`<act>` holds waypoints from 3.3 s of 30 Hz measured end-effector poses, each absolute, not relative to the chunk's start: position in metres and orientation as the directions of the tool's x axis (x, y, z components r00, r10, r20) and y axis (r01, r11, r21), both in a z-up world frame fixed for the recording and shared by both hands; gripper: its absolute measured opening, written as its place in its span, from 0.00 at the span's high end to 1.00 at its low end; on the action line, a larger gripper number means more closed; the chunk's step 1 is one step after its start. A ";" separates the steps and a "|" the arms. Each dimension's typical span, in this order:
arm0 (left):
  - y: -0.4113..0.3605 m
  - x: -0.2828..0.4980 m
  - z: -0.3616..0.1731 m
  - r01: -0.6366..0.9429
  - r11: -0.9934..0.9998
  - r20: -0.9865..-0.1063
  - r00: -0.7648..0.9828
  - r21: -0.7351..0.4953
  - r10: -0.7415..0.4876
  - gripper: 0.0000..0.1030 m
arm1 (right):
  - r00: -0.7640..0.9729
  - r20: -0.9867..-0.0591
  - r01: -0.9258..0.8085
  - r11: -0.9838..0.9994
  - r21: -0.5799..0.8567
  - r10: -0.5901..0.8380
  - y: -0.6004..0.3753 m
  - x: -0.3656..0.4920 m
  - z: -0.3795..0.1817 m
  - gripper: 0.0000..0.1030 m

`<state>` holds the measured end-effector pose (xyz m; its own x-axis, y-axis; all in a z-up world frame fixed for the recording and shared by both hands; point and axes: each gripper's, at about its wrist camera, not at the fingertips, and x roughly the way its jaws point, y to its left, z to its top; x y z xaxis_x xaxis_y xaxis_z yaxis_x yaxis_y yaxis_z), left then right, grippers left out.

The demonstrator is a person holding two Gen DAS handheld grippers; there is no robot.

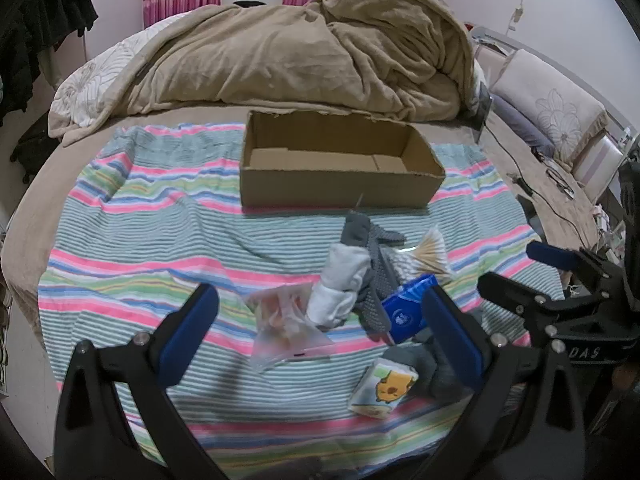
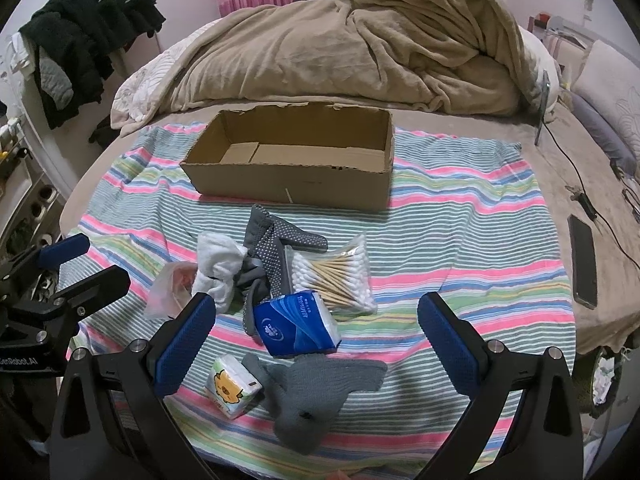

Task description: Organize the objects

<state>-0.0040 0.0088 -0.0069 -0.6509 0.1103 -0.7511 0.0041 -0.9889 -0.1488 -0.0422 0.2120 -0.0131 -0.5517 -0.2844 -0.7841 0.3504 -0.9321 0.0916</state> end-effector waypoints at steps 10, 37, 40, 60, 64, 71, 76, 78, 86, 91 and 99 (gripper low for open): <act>0.008 -0.002 -0.006 0.005 -0.988 -0.749 -0.652 -0.157 0.115 0.01 | -0.551 -0.785 0.352 -0.932 0.091 -0.284 0.211 -0.042 -0.014 0.00; 0.005 -0.003 -0.007 0.009 -0.987 -0.755 -0.645 -0.161 0.117 0.01 | -0.550 -0.786 0.354 -0.931 0.089 -0.284 0.211 -0.042 -0.014 0.00; 0.006 -0.005 -0.008 0.005 -0.987 -0.756 -0.643 -0.163 0.122 0.01 | -0.546 -0.789 0.353 -0.931 0.090 -0.283 0.211 -0.042 -0.016 0.00; 0.013 -0.040 -0.048 -0.027 -0.985 -0.812 -0.563 -0.170 0.155 0.03 | -0.504 -0.821 0.330 -0.938 0.103 -0.268 0.220 -0.076 -0.040 0.00; 0.020 -0.051 -0.060 -0.058 -0.984 -0.828 -0.533 -0.169 0.174 0.06 | -0.490 -0.831 0.324 -0.940 0.104 -0.261 0.221 -0.085 -0.050 0.00; 0.027 -0.071 -0.084 -0.079 -0.983 -0.856 -0.483 -0.165 0.183 0.15 | -0.456 -0.851 0.328 -0.938 0.111 -0.260 0.222 -0.105 -0.070 0.00; 0.030 -0.080 -0.094 -0.098 -0.983 -0.865 -0.468 -0.153 0.181 0.20 | -0.430 -0.864 0.333 -0.936 0.118 -0.262 0.219 -0.119 -0.084 0.00; 0.031 -0.084 -0.096 -0.105 -0.982 -0.867 -0.462 -0.154 0.185 0.24 | -0.421 -0.867 0.336 -0.934 0.122 -0.265 0.217 -0.123 -0.089 0.00; 0.038 -0.091 -0.102 -0.155 -0.975 -0.872 -0.442 -0.158 0.212 0.49 | -0.377 -0.886 0.364 -0.923 0.126 -0.270 0.204 -0.134 -0.106 0.00; 0.044 -0.092 -0.106 -0.181 -0.965 -0.865 -0.433 -0.191 0.253 0.53 | -0.357 -0.896 0.382 -0.917 0.119 -0.265 0.199 -0.137 -0.115 0.10; 0.041 -0.091 -0.099 -0.180 -0.959 -0.837 -0.472 -0.217 0.278 0.62 | -0.364 -0.878 0.397 -0.905 0.155 -0.310 0.210 -0.134 -0.108 0.34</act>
